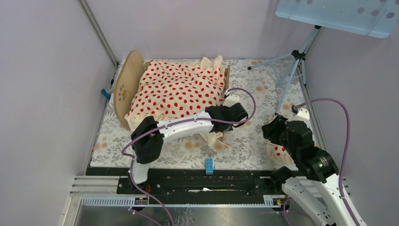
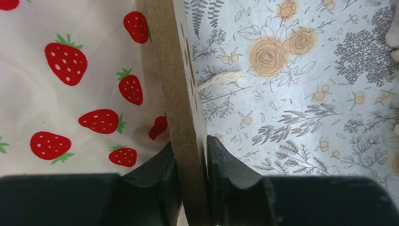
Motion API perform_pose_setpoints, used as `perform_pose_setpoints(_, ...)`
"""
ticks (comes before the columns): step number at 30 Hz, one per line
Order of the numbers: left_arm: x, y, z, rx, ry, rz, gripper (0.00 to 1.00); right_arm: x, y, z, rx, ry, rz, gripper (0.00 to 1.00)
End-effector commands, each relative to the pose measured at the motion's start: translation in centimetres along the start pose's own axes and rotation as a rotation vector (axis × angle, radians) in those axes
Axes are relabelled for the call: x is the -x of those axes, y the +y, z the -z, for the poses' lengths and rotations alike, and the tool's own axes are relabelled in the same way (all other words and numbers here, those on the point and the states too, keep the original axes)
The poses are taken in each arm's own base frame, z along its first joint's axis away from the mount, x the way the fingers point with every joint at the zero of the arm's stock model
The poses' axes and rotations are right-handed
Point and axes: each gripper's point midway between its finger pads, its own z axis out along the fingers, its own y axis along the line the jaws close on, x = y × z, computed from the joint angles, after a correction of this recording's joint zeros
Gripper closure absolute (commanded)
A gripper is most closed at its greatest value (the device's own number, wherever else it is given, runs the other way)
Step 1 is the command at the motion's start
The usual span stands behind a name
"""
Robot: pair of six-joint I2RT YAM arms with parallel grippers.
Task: Set up the pet bed
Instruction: Adjust the mattress on the bed frame, then pick up the bed frame from the center of the board.
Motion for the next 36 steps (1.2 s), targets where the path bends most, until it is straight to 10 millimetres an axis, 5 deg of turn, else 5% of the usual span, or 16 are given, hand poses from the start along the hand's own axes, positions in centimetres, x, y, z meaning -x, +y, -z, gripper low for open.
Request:
perform_pose_setpoints(1,2.5,2.4,2.0,0.026,0.008,-0.045,1.0,-0.7,1.9,-1.6,0.092,-0.001,-0.047,0.47)
perform_pose_setpoints(9,8.9,1.4,7.1,-0.126,-0.104,0.023,1.0,-3.9,2.3,-5.7,0.151,-0.005,-0.151,0.39)
perform_pose_setpoints(17,10.8,2.2,8.8,-0.185,-0.149,0.095,1.0,-6.2,2.4,-10.2,0.107,0.026,-0.275,0.4)
perform_pose_setpoints(25,11.1,2.6,9.4,-0.242,-0.175,0.159,1.0,-7.7,3.6,-14.9,0.122,0.045,-0.304,0.62)
perform_pose_setpoints(36,12.0,3.2,10.3,-0.271,-0.218,0.203,1.0,-10.1,7.7,-20.8,0.232,0.172,-0.38,0.84)
